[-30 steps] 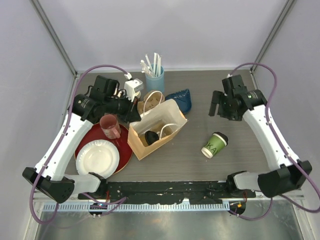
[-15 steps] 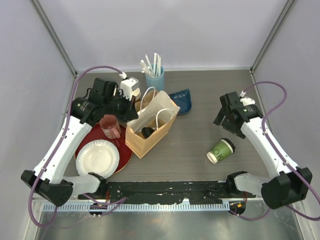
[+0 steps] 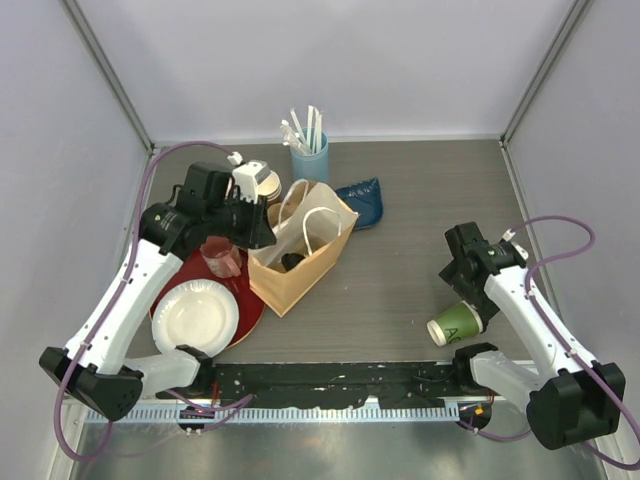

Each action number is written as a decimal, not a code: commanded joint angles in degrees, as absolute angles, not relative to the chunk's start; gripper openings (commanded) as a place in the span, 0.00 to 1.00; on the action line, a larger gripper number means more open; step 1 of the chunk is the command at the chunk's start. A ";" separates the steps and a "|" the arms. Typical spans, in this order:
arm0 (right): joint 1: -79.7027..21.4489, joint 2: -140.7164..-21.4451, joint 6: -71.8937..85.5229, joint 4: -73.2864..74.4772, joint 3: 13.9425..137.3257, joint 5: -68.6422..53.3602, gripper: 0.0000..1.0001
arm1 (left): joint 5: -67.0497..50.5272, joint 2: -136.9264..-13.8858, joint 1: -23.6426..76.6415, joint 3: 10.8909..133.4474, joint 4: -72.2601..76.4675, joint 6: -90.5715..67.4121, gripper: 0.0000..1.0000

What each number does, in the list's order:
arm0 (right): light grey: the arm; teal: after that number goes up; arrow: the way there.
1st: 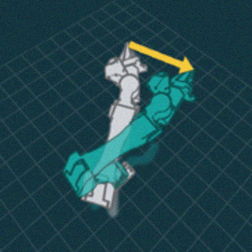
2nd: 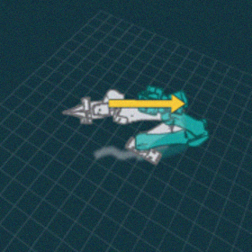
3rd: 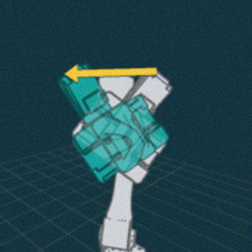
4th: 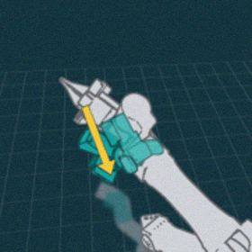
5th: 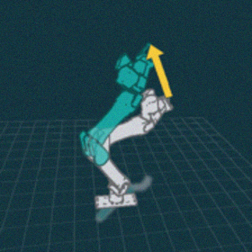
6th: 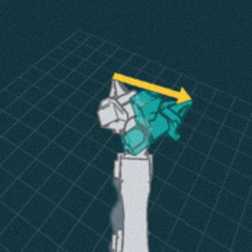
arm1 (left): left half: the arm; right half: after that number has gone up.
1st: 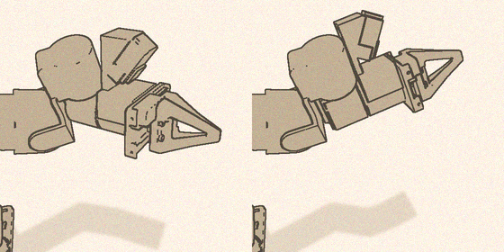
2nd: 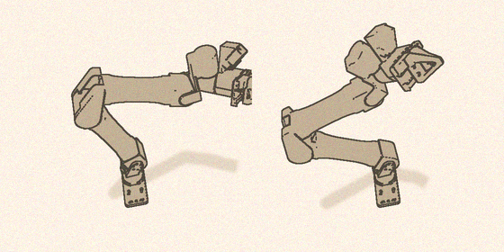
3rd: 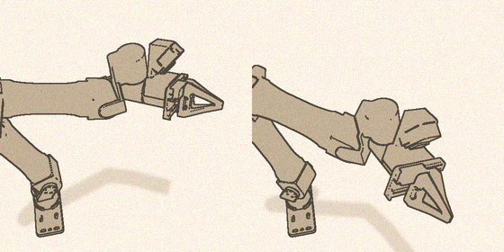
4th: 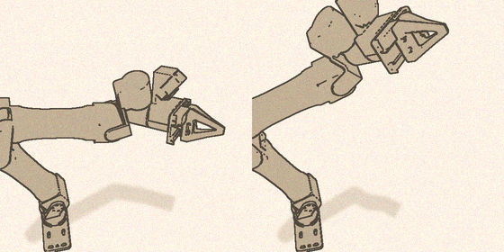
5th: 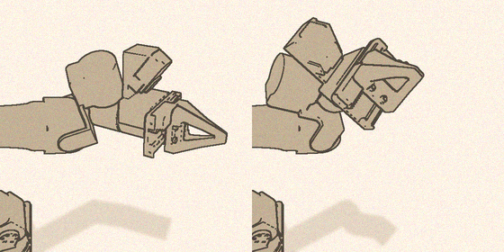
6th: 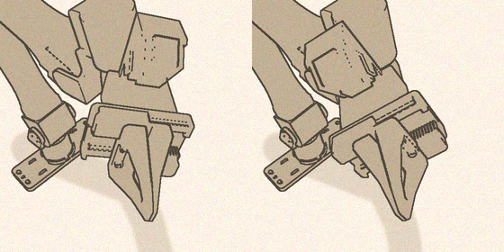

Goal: Pack the takeout coffee

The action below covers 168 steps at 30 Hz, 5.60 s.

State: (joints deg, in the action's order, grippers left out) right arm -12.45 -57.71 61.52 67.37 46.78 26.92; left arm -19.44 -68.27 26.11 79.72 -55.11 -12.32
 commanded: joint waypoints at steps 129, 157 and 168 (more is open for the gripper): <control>-46.76 -70.22 -19.25 65.83 48.69 -0.53 1.00 | -18.99 -54.58 27.77 90.26 -67.32 -3.51 0.70; -51.42 -76.74 -17.40 60.73 46.93 1.93 0.68 | -14.85 -53.35 29.62 91.67 -68.82 -1.32 0.70; -51.42 -69.18 -20.83 64.24 48.51 -1.49 0.64 | -17.31 -54.32 29.53 93.25 -68.29 -0.27 0.70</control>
State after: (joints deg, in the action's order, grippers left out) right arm -51.05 -72.55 -18.92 62.00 46.87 0.86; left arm -15.46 -54.04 29.30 90.56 -69.34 -1.87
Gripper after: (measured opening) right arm 0.797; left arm 0.704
